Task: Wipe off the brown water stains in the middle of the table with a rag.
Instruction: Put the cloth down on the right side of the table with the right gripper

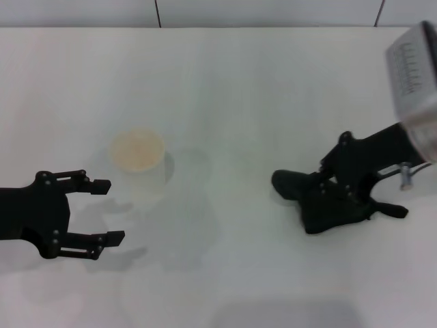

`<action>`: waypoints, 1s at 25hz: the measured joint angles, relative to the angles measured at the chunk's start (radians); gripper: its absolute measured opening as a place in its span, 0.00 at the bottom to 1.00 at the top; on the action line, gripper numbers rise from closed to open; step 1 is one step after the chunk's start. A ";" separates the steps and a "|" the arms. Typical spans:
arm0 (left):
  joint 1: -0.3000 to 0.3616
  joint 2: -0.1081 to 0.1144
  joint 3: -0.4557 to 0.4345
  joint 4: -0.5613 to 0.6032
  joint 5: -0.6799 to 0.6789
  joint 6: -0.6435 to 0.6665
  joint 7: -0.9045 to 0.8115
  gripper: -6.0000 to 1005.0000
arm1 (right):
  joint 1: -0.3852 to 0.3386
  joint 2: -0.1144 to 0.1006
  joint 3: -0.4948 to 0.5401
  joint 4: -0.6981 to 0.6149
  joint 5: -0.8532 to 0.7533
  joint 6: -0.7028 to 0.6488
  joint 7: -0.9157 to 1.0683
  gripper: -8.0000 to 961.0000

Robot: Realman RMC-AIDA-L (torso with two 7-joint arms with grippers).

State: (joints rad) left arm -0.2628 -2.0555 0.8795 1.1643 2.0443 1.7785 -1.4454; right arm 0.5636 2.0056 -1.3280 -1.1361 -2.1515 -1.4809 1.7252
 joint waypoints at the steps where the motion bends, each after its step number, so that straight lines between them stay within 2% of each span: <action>1: 0.001 -0.001 0.000 0.000 0.000 0.000 0.000 0.88 | -0.007 -0.001 0.026 0.000 0.000 -0.019 -0.013 0.17; 16: 0.004 -0.006 -0.016 -0.023 -0.022 0.000 0.030 0.88 | -0.022 0.005 0.093 0.071 0.031 -0.039 -0.041 0.25; 20: -0.001 0.002 -0.036 -0.063 -0.038 0.001 0.060 0.88 | -0.035 0.001 0.182 0.074 0.045 -0.100 -0.084 0.27; 25: 0.000 0.011 -0.039 -0.082 -0.061 0.002 0.071 0.88 | -0.057 0.001 0.331 0.102 0.091 -0.200 -0.184 0.49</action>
State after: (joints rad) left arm -0.2625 -2.0440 0.8406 1.0822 1.9836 1.7809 -1.3739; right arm 0.5062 2.0065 -0.9967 -1.0346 -2.0607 -1.6806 1.5416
